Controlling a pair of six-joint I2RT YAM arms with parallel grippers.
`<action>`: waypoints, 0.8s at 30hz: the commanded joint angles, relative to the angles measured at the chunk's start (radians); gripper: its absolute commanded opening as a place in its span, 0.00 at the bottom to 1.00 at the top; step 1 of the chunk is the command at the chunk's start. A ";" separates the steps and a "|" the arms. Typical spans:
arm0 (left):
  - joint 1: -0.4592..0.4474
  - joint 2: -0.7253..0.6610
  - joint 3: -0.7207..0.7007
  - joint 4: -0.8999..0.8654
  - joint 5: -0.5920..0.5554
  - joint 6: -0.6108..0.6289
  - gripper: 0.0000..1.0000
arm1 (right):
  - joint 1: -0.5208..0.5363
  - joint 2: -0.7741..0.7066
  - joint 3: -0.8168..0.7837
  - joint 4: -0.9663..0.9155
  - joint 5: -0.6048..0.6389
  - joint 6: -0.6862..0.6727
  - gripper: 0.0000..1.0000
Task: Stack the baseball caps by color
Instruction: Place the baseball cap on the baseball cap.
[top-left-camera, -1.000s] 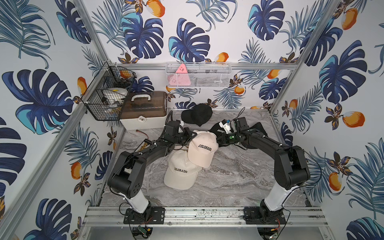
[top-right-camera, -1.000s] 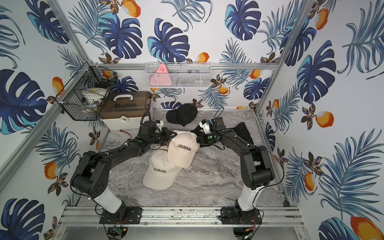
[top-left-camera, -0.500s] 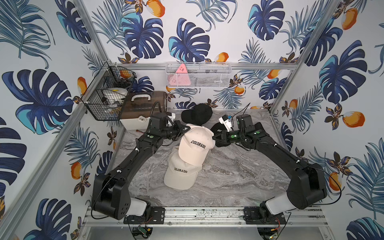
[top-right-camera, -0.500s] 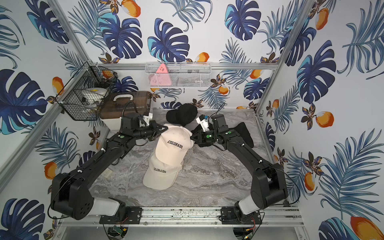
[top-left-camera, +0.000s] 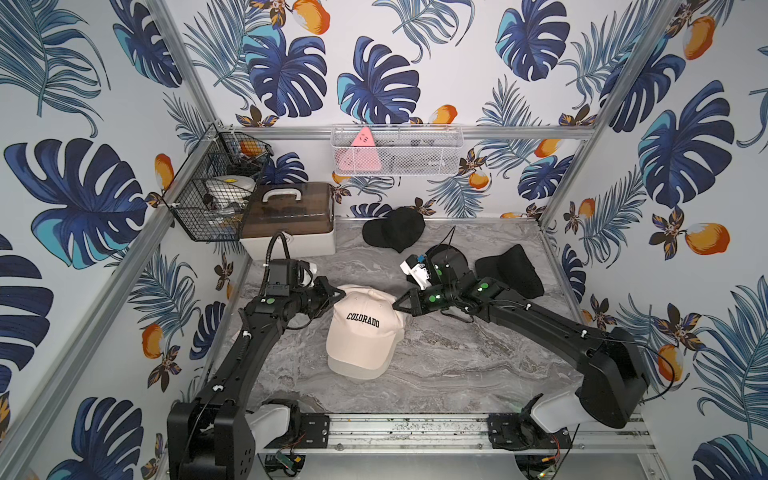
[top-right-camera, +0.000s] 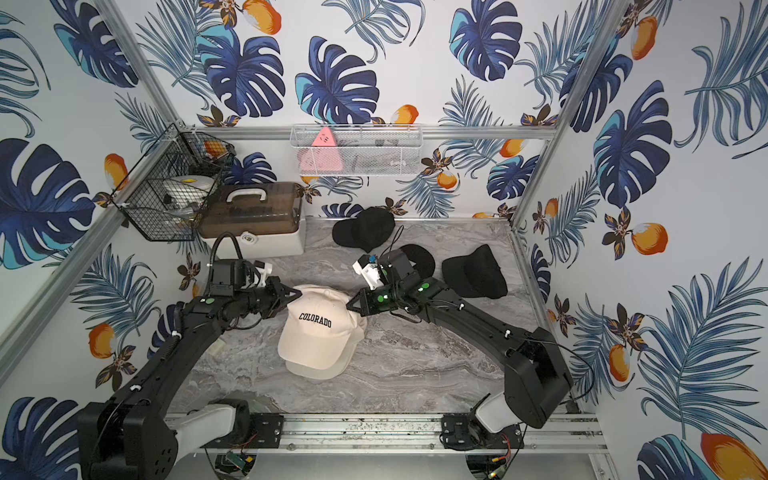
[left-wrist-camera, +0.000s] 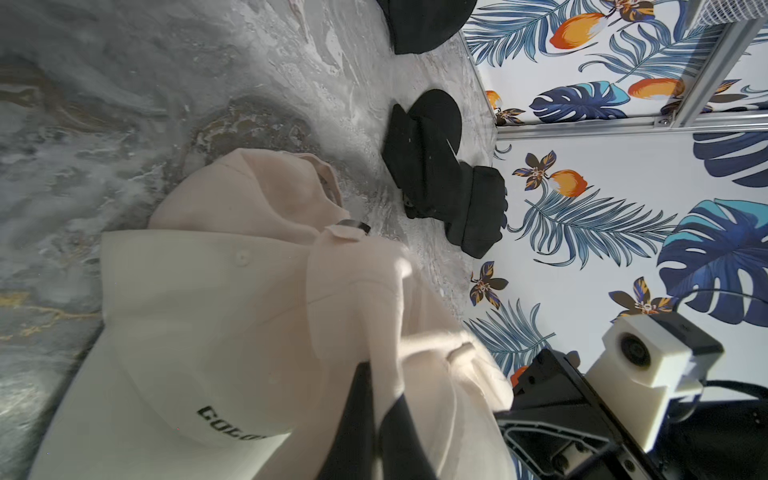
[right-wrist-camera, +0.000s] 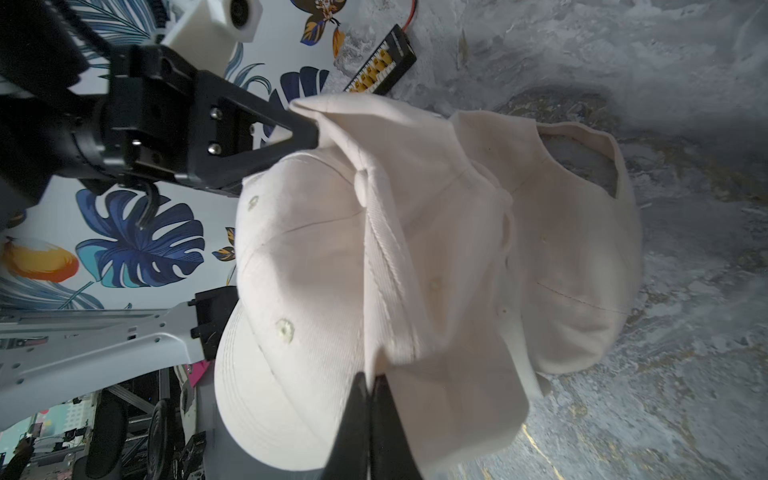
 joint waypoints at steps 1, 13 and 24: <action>0.017 -0.009 -0.027 0.077 -0.079 0.039 0.00 | 0.016 0.026 0.009 0.025 0.047 -0.002 0.01; 0.020 0.008 -0.077 0.231 -0.090 0.058 0.00 | 0.026 0.053 0.035 0.060 0.099 0.003 0.02; 0.021 0.004 -0.189 0.276 -0.164 0.013 0.09 | 0.029 0.159 0.052 0.055 0.108 -0.008 0.10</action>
